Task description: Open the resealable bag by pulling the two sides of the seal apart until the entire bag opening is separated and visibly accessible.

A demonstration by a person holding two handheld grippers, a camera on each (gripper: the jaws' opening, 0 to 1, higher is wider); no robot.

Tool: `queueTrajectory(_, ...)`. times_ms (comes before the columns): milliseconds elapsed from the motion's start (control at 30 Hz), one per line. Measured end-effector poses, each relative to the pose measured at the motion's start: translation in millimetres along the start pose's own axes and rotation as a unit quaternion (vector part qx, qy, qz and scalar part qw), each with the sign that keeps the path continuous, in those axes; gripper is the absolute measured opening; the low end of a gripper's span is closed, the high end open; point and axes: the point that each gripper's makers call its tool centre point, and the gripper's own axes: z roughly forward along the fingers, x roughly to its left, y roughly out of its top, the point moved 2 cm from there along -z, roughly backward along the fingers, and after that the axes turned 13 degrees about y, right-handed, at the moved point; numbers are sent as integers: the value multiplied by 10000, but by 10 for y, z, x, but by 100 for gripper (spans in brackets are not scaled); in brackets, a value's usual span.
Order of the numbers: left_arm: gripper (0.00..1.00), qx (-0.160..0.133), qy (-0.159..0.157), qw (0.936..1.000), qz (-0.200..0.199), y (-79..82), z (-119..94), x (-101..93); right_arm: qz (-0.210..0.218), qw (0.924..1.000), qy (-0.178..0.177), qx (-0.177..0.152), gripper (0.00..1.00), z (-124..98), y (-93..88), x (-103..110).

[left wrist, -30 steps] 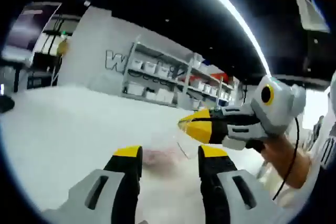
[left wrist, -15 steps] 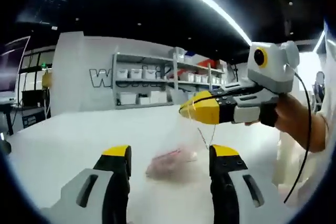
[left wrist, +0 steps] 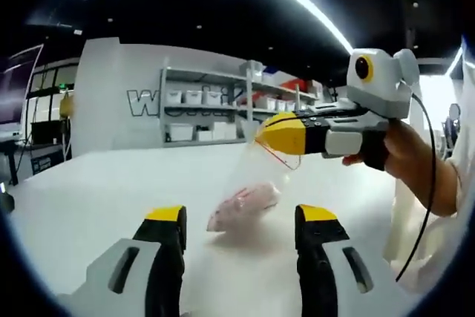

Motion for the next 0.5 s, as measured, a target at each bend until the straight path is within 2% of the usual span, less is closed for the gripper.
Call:
queueTrajectory(300, 61, 132, 3, 9999, -24, -36, 12, 4, 37, 10000, -23, 20, 0, 25, -13, -133)
queueTrajectory(500, 61, 143, 32, 9999, -53, -44, 9, 16, 83, 9999, -93, 32, 0, 38, -34, -309)
